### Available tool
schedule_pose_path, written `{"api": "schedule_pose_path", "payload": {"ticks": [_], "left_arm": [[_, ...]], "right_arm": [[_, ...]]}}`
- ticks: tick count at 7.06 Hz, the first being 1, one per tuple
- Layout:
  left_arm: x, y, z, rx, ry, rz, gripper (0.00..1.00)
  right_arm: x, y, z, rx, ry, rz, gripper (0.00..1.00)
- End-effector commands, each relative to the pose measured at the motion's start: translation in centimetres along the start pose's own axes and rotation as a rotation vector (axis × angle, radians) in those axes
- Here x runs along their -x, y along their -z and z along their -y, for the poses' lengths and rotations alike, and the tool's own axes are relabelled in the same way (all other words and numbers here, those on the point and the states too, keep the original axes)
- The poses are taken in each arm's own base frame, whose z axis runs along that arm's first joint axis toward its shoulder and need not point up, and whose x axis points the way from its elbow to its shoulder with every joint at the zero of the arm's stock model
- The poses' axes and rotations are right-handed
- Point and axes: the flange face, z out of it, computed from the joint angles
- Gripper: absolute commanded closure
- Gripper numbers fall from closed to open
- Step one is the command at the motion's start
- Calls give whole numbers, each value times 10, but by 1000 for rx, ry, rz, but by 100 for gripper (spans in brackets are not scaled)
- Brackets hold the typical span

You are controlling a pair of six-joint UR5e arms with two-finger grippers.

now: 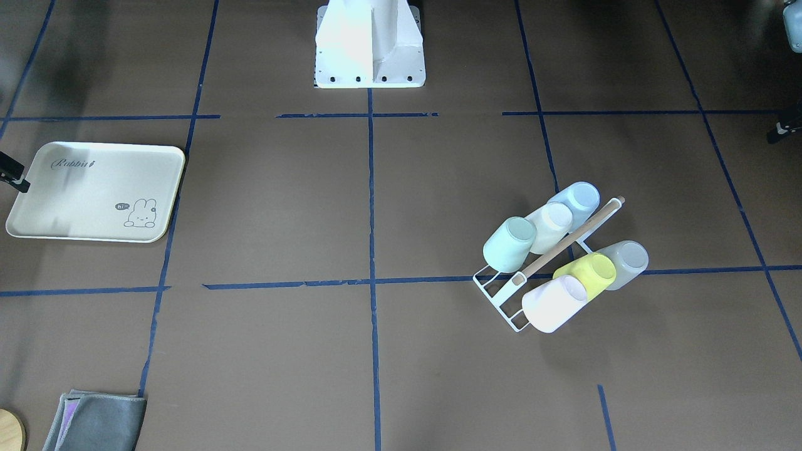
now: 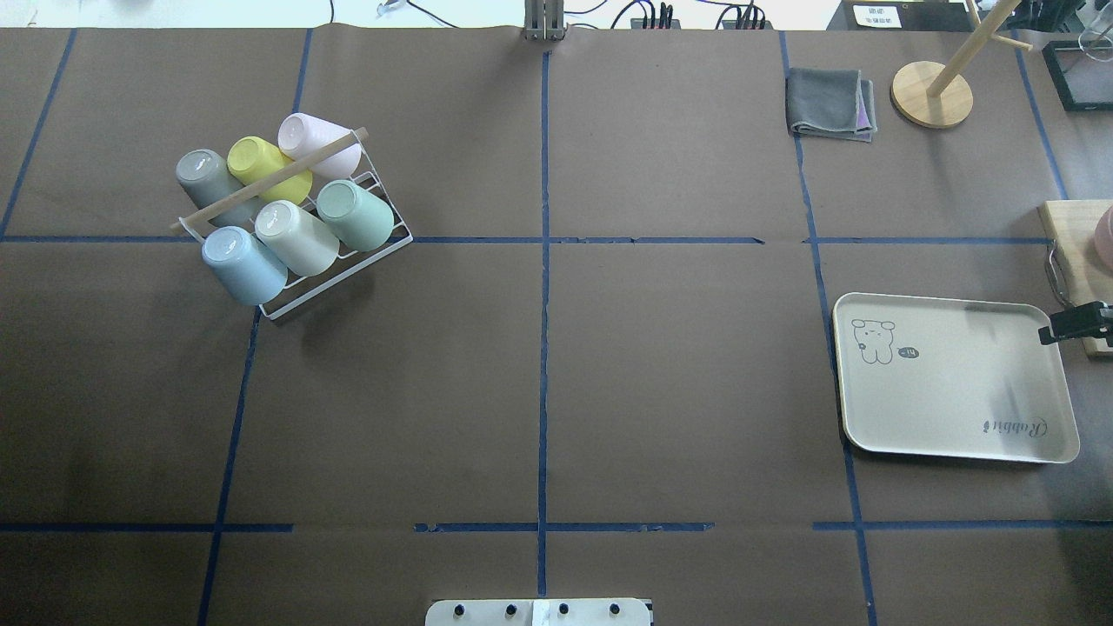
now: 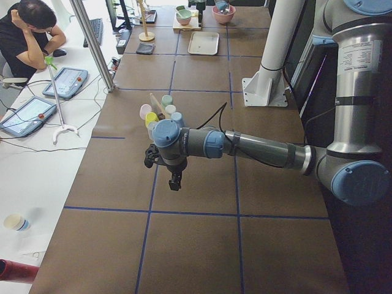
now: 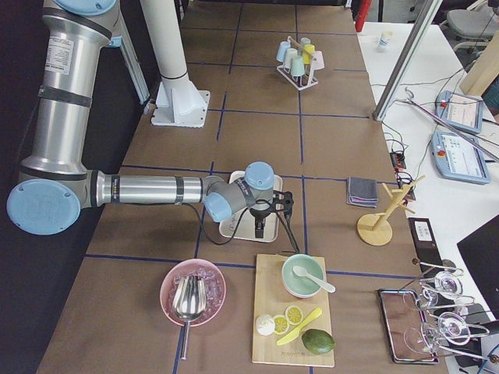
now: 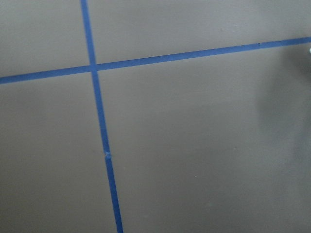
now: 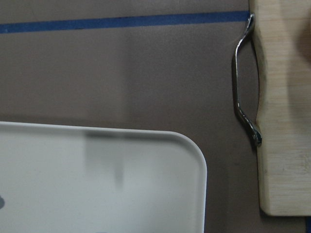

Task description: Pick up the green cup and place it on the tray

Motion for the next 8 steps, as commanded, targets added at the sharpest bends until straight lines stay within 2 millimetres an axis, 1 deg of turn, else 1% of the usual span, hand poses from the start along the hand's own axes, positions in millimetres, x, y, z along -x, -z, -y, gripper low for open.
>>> {"api": "schedule_pose_path", "payload": {"ticks": [1,2,3,4,5,6,7,8], "left_arm": [[-10,6,3,-19,-25,-1,0],[-12,9,8,-25,-34,10,0],[-16,12,12,-32,-38,11,0],[-15,11,12,-30,-37,14,0],[-14,11,12,-29,-33,14,0],[-14,11,12,-29,-31,14,0],[-14,11,12,-29,-33,14,0],[-14,11,12,-29,-33,14,0]], "right_arm": [[-9,-21,-16,10,17,15,2],[-12,-25,-23,24,18,9,2],[-20,-28,-33,40,14,-3,5],[-21,-33,-36,51,16,-8,10],[-18,-35,-37,57,22,-7,18],[-20,-37,-38,61,20,-10,36],[-20,-38,-38,62,19,-11,41],[-22,-38,-38,62,17,-15,43]]}}
